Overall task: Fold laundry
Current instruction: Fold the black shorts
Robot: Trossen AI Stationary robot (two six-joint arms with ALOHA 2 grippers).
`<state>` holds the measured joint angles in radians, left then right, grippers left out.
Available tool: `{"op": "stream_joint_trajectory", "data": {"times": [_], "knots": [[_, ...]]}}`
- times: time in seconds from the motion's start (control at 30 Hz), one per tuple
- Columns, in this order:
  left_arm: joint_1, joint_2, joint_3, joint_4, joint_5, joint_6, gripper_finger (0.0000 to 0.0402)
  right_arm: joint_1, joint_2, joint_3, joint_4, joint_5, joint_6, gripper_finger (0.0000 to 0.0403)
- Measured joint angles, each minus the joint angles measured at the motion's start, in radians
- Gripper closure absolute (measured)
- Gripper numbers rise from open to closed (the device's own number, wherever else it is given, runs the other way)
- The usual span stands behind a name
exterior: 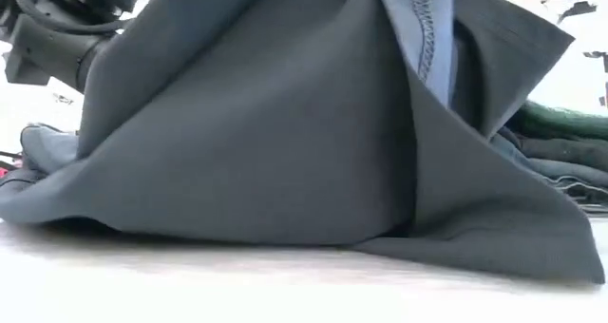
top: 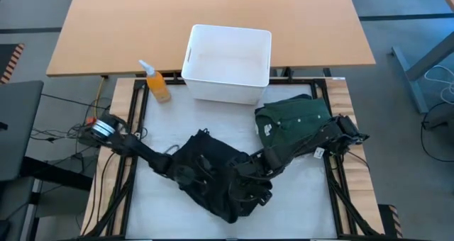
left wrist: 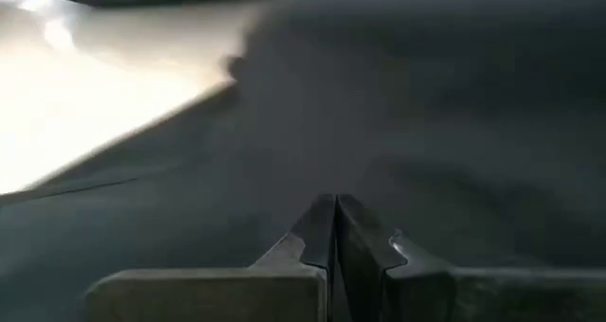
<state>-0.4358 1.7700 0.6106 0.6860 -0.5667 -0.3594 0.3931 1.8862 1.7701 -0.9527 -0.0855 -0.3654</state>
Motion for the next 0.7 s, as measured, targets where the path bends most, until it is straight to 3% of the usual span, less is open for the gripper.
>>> {"op": "stream_joint_trajectory", "data": {"times": [0.17,0.3,0.5,0.7], "knots": [[0.002,0.126,0.105,-0.011,0.136,0.023,0.0401,-0.011,0.000,0.035,-0.043,-0.019,0.080,0.0387],[0.003,0.125,0.111,-0.050,0.136,0.027,0.0401,0.007,0.031,-0.016,-0.022,-0.100,0.225,0.0379],[0.005,0.110,0.091,-0.081,0.117,0.044,0.0401,0.054,0.115,-0.162,0.086,-0.089,0.290,0.0312],[0.004,0.109,0.089,-0.116,0.140,0.027,0.0401,0.080,0.201,-0.188,0.116,-0.069,0.252,0.0243]]}}
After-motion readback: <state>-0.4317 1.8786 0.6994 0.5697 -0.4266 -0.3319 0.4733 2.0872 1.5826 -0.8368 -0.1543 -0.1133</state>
